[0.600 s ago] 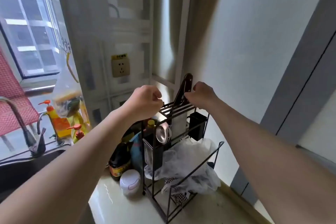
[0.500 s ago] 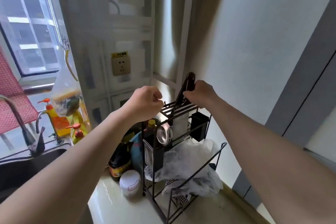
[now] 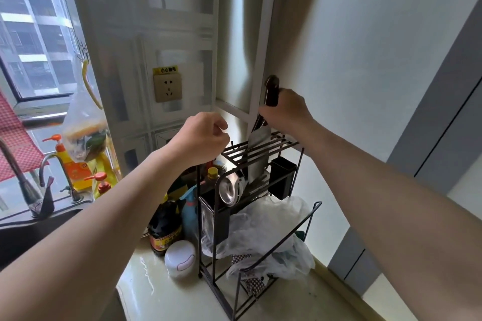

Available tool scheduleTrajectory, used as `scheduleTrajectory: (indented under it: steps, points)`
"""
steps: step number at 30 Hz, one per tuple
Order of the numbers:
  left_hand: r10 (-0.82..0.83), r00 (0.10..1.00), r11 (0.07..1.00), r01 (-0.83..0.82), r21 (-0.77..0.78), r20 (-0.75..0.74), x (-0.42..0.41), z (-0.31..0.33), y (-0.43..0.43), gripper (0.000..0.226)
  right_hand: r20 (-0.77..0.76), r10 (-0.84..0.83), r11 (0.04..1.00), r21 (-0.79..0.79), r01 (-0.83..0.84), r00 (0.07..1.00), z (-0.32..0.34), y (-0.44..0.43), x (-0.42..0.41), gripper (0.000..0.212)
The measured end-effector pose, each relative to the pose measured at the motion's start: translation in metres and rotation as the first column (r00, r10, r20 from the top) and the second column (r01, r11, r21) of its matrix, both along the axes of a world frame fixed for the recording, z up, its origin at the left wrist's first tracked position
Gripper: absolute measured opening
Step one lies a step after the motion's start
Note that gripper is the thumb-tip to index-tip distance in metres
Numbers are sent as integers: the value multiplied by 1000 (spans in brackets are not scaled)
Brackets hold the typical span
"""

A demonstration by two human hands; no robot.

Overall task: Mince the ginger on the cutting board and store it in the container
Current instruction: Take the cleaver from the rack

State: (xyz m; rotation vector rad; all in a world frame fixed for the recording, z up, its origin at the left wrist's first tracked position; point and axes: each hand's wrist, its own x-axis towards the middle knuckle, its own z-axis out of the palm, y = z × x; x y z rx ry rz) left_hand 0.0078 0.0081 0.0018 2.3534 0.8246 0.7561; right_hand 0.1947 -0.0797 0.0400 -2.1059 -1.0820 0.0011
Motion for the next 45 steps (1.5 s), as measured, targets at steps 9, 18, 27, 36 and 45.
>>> scheduleTrajectory:
  steps: [9,18,27,36,45]
  points:
    - [8,997,999,-12,48,78,-11,48,-33,28,-17,26,982,187,-22,1000,81,-52,-20,10]
    - [-242,966,969,237,65,92,-2,107,-123,25,-9,37,977,211,-35,999,146,-206,-45,5]
    - [-752,646,624,762,-173,130,46,89,-316,40,-161,35,997,-58,-45,986,130,-430,-74,15]
    - [-935,344,311,910,-275,80,66,5,-478,34,-303,-208,978,-82,192,930,45,-609,-106,23]
    - [-834,269,268,961,73,-482,50,-71,-558,19,-532,-412,890,-410,201,740,-50,-708,-135,23]
